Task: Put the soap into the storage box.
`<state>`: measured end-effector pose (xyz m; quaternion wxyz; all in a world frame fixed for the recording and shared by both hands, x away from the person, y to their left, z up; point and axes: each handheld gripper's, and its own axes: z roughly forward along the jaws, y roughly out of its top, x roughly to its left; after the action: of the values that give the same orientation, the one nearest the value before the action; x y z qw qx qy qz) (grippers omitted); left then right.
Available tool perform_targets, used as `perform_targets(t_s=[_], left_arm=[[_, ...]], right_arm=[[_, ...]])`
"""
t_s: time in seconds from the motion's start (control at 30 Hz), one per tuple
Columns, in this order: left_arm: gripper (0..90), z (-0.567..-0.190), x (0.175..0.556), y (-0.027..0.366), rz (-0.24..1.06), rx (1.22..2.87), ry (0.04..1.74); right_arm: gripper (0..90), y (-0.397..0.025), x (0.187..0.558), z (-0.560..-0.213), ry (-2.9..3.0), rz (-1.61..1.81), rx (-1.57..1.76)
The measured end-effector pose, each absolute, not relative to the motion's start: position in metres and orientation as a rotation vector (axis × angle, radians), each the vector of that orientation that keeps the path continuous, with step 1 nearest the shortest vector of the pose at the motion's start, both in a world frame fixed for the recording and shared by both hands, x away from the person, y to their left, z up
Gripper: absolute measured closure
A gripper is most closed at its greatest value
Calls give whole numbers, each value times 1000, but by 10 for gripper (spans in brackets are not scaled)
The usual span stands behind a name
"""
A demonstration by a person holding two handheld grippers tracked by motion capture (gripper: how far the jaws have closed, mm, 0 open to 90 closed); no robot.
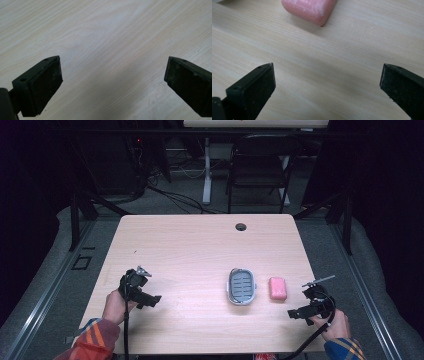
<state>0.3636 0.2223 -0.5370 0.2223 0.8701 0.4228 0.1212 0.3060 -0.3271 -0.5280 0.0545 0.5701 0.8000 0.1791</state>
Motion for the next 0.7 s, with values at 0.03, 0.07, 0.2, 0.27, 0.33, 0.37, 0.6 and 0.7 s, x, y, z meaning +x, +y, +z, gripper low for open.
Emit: perform_targets(t_s=[0.03, 0.07, 0.2, 0.27, 0.33, 0.37, 0.6, 0.7], left_arm=[[17, -537, 364, 222, 335, 2404, 1168], [16, -537, 364, 222, 329, 2408, 1162], [16, -537, 364, 221, 331, 2411, 1157], [15, -538, 364, 221, 325, 2414, 1153], [16, -539, 364, 222, 320, 2412, 1154], [16, -539, 364, 222, 320, 2412, 1154], [16, -539, 365, 221, 313, 2423, 1149], [16, -539, 365, 220, 309, 2429, 1144]], right_arm=[[0, -327, 306, -528, 2430, 544, 1731], [0, -327, 306, -529, 2415, 550, 1743], [0, -327, 305, -529, 2405, 558, 1760], [0, -327, 306, -527, 2425, 541, 1762], [0, -325, 309, -527, 2435, 498, 1766], [0, -325, 309, -527, 2435, 498, 1766], [0, -321, 312, -527, 2472, 435, 1753], [0, -319, 314, -525, 2464, 433, 1760]])
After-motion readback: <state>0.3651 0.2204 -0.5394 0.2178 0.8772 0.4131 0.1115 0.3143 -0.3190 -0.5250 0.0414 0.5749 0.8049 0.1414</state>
